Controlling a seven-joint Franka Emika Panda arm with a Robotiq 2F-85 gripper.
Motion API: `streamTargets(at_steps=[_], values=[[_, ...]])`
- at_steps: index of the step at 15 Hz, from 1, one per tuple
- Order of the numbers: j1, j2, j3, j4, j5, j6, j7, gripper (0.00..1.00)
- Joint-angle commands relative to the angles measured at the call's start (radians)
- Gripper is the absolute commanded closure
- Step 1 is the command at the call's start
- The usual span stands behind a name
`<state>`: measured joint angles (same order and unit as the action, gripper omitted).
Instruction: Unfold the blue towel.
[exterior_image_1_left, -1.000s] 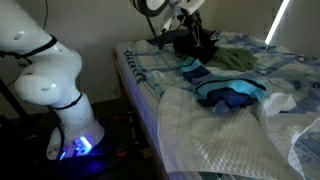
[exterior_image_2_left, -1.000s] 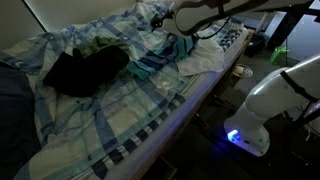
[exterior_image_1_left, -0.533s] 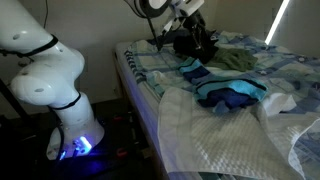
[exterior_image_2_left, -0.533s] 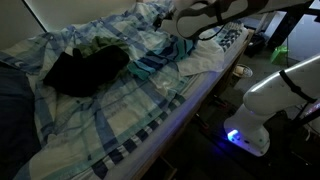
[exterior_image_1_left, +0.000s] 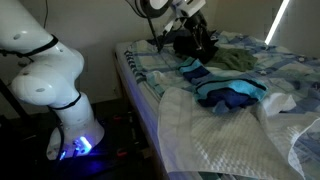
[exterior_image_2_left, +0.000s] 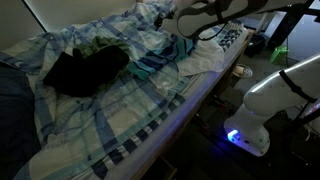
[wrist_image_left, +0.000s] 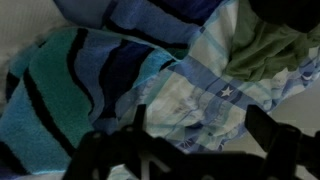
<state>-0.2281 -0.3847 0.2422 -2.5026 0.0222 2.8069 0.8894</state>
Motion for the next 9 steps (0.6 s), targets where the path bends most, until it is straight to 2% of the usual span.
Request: streamTargets(at_steps=[1, 3, 9], values=[[-0.048, 0.05, 0.025, 0.032, -0.033, -0.041, 0.151, 0.0], [-0.056, 0.076, 0.03, 0.037, -0.055, -0.073, 0.236, 0.0], [0.022, 0.18, -0.021, 0.089, -0.041, -0.163, 0.385, 0.0]])
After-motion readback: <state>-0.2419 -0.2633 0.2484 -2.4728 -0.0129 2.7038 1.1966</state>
